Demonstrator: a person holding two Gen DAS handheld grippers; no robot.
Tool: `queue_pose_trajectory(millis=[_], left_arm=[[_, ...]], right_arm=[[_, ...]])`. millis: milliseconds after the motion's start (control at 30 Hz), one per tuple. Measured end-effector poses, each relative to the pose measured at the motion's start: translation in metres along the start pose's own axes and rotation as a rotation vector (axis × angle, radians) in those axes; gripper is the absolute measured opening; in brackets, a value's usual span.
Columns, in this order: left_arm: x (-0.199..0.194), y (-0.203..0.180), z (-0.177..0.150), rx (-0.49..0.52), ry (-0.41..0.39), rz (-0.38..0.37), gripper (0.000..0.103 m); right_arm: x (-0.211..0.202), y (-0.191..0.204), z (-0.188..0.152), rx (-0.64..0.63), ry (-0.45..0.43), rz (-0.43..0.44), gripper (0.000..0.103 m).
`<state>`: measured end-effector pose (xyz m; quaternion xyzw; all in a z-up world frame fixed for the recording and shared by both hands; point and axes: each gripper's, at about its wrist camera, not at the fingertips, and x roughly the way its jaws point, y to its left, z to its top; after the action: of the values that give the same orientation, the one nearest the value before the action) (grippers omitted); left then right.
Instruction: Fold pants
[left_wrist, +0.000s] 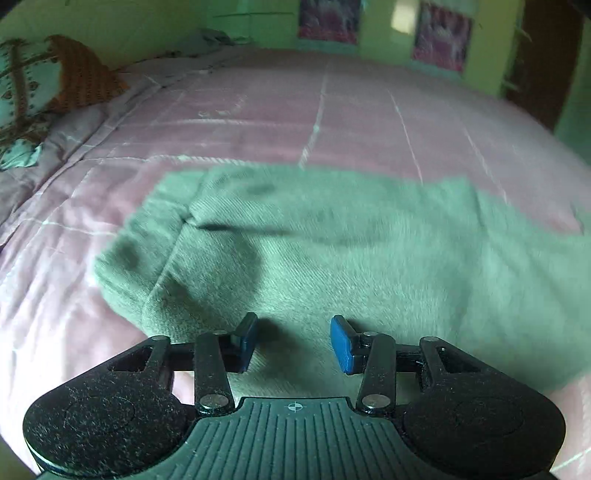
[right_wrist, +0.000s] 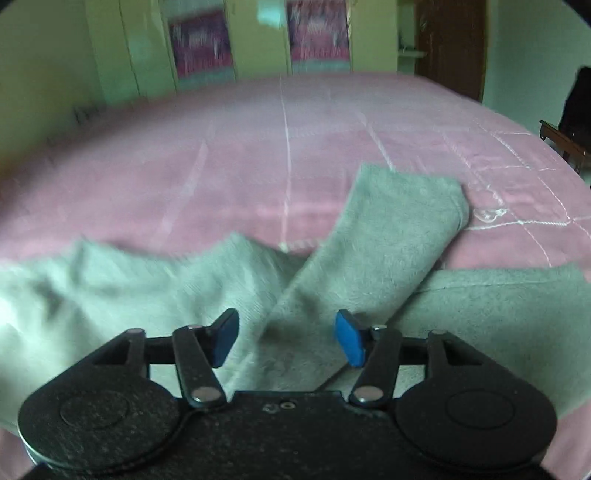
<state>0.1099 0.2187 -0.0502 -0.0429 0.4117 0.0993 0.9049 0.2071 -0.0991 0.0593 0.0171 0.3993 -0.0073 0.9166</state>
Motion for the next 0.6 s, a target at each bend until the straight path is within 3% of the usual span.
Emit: queue_pose_trajectory(millis=[67, 100, 200, 300, 367, 433, 467, 533, 600], left_arm=[[-0.002, -0.001, -0.008, 0.008, -0.036, 0.013, 0.045], [-0.004, 0.002, -0.009, -0.009, -0.041, 0.006, 0.045], [-0.006, 0.006, -0.01, -0.022, -0.042, -0.015, 0.045], [-0.001, 0.01, -0.008, -0.025, -0.032, -0.023, 0.045], [-0.001, 0.009, -0.007, -0.022, -0.027, -0.023, 0.045], [0.0, 0.009, -0.007, -0.019, -0.026, -0.025, 0.045], [0.0, 0.008, -0.007, -0.021, -0.026, -0.026, 0.045], [-0.001, 0.009, -0.007, -0.029, -0.025, -0.03, 0.045], [-0.001, 0.009, -0.007, -0.033, -0.021, -0.033, 0.046]], right_arm=[[0.002, -0.01, -0.008, 0.004, 0.006, 0.002, 0.016], [-0.002, -0.018, -0.013, 0.034, 0.007, 0.057, 0.004], [-0.029, -0.043, -0.035, 0.091, -0.035, 0.088, 0.003], [-0.044, -0.063, -0.067, 0.143, 0.001, 0.081, 0.004], [-0.045, -0.071, -0.074, 0.171, 0.014, 0.096, 0.011], [-0.06, -0.067, -0.065, 0.138, -0.088, 0.071, 0.036], [-0.067, -0.063, -0.057, 0.101, -0.146, 0.067, 0.041], [-0.062, -0.057, -0.036, 0.033, -0.162, 0.04, 0.042], [-0.043, -0.057, -0.019, -0.009, -0.109, 0.003, 0.042]])
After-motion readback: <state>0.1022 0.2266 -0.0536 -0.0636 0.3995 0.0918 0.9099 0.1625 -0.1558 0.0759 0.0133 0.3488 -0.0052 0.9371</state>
